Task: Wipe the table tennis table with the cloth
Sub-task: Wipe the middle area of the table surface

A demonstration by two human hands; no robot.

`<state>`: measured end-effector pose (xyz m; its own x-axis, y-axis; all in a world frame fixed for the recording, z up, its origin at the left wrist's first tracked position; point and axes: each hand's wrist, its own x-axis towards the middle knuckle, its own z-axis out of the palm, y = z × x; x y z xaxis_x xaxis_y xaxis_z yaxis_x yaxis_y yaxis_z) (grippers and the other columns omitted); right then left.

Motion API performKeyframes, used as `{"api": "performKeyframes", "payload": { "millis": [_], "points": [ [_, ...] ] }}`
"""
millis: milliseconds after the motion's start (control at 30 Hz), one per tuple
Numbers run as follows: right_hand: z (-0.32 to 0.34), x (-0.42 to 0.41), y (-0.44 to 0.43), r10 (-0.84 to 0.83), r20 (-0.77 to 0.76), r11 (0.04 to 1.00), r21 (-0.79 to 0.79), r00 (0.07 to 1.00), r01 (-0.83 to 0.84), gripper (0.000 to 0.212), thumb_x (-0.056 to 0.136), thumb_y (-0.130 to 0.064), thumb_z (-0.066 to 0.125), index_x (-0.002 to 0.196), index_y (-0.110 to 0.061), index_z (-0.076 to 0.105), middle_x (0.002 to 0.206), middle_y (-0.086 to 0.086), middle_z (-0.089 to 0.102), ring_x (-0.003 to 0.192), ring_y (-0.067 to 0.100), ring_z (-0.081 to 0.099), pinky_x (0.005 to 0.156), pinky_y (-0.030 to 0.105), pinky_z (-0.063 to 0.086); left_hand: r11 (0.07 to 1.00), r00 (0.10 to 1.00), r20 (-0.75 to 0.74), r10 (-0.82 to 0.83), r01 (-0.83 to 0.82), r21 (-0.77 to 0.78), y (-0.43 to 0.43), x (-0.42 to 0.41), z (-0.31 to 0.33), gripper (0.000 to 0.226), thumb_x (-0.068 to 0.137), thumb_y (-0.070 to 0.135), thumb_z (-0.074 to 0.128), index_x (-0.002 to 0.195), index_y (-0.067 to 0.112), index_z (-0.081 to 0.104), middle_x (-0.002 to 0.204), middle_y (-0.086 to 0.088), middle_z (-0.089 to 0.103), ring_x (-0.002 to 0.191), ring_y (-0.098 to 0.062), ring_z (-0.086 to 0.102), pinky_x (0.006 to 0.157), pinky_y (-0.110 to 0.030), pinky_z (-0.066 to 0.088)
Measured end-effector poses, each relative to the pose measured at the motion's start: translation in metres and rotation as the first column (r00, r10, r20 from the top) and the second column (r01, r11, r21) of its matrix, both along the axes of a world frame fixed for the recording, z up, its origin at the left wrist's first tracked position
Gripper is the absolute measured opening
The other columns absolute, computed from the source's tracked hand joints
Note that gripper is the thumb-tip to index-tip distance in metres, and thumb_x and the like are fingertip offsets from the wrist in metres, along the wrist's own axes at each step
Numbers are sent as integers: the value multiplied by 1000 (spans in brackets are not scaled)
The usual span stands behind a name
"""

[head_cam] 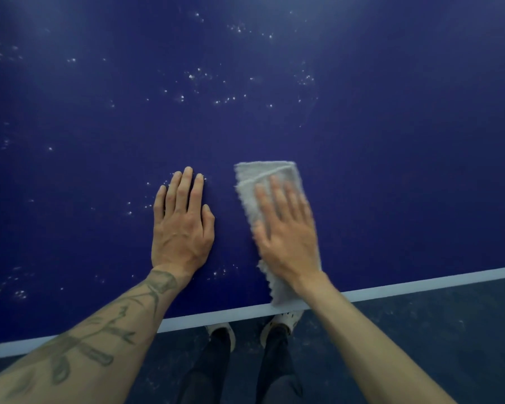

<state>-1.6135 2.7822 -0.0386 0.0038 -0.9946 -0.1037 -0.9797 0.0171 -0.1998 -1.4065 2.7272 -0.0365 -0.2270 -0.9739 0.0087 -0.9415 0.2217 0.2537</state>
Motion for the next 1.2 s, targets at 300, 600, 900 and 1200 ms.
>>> {"api": "performKeyframes", "payload": {
  "millis": [300, 600, 900, 1200],
  "points": [
    [6, 18, -62, -333, -21, 943, 5, 943, 333, 67, 108, -41, 23, 171, -21, 9, 179, 8, 1, 165, 29, -1, 133, 51, 6, 1000, 1000, 5, -4, 4, -15, 1, 1, -6, 57, 107, 27, 34, 161, 10, 33, 171, -10, 25, 160, -26, 20, 130, -50, 16],
    [11, -44, -42, -313, -16, 947, 77, 950, 313, 66, 110, -44, 17, 171, -28, -1, 179, 1, -7, 165, 20, -8, 134, 49, 4, 1000, 1000, 7, 2, -2, 9, -1, 2, -5, 58, 107, 30, 30, 161, 10, 33, 171, -10, 26, 160, -27, 20, 130, -52, 17],
    [9, 22, -112, -14, 15, 1000, 21, 1000, 14, 68, 109, -41, 26, 171, -22, 7, 179, 6, -2, 165, 25, -5, 134, 49, 3, 999, 1000, 12, -9, 9, -32, -4, 1, -1, 54, 107, 25, 37, 159, 8, 38, 170, -11, 29, 159, -29, 25, 129, -53, 20],
    [17, -69, -157, -314, 2, 947, 71, 949, 313, 68, 107, -43, 17, 171, -27, 0, 179, 3, -8, 165, 22, -10, 134, 49, -1, 995, 996, -8, 91, -91, -52, -115, -26, 11, 54, 108, 24, 45, 158, 6, 37, 168, -15, 30, 157, -33, 27, 130, -52, 16]
  ]
}}
